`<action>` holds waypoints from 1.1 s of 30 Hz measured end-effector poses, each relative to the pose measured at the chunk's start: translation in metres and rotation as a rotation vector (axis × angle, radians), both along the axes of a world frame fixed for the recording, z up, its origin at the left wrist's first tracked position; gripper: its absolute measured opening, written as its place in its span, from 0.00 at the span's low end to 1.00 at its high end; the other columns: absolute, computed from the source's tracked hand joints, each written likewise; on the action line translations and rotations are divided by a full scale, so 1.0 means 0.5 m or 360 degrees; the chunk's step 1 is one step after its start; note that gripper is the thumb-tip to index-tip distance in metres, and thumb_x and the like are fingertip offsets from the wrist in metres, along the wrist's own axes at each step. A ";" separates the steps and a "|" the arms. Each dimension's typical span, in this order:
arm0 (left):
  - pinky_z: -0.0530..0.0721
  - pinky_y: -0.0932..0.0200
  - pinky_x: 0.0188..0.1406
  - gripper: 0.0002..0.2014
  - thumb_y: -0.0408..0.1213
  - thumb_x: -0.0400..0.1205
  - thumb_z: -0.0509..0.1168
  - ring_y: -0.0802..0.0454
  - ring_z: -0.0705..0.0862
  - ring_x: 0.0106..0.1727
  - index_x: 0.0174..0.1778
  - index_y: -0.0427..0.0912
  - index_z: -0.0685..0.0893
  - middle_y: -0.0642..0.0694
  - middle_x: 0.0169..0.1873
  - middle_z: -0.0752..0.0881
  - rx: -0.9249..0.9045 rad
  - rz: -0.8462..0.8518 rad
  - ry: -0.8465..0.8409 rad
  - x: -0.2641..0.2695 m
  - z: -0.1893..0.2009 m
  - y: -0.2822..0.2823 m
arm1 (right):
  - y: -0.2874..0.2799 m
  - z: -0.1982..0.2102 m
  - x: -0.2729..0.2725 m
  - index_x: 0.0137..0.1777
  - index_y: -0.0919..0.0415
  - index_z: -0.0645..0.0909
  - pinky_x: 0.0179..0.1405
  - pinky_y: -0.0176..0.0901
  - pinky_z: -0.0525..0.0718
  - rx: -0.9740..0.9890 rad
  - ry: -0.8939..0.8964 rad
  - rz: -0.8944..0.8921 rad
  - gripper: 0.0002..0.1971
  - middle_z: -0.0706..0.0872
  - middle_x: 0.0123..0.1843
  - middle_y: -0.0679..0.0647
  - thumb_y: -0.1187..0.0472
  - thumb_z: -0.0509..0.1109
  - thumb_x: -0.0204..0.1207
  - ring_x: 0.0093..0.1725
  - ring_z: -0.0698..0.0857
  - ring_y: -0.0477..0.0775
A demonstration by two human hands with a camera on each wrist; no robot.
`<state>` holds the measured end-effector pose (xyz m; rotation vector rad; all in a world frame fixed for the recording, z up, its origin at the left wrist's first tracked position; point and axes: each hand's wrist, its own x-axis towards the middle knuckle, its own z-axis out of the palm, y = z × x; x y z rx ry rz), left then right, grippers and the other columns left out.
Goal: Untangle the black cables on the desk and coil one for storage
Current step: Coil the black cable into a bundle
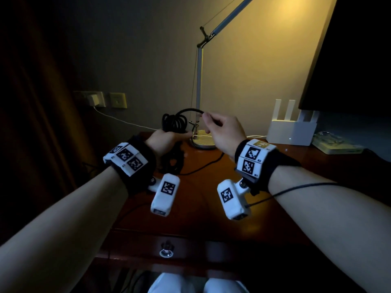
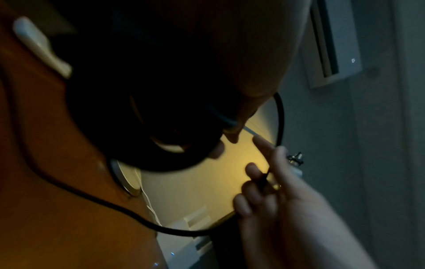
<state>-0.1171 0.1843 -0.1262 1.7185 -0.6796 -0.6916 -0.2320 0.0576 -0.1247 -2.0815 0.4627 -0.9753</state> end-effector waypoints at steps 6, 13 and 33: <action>0.73 0.64 0.18 0.20 0.46 0.82 0.64 0.50 0.75 0.22 0.26 0.42 0.72 0.44 0.24 0.77 -0.0233 -0.0401 0.0469 -0.046 0.011 -0.003 | 0.007 0.002 0.003 0.45 0.42 0.88 0.52 0.48 0.85 0.0258 0.0119 -0.0005 0.17 0.92 0.48 0.54 0.36 0.62 0.79 0.46 0.88 0.52; 0.73 0.63 0.22 0.16 0.45 0.74 0.71 0.51 0.76 0.24 0.26 0.43 0.75 0.45 0.27 0.71 -0.0356 -0.0298 0.0551 -0.053 0.011 -0.015 | 0.006 0.006 -0.001 0.51 0.69 0.83 0.34 0.49 0.86 0.0982 -0.0060 0.0439 0.17 0.89 0.41 0.71 0.58 0.57 0.86 0.32 0.86 0.62; 0.80 0.57 0.30 0.18 0.52 0.79 0.68 0.47 0.84 0.38 0.54 0.41 0.85 0.42 0.39 0.84 -0.0351 0.0278 0.0381 -0.055 0.051 -0.024 | 0.026 -0.044 -0.011 0.71 0.61 0.78 0.74 0.64 0.71 0.1006 0.0337 0.0584 0.27 0.83 0.68 0.61 0.43 0.61 0.80 0.69 0.80 0.61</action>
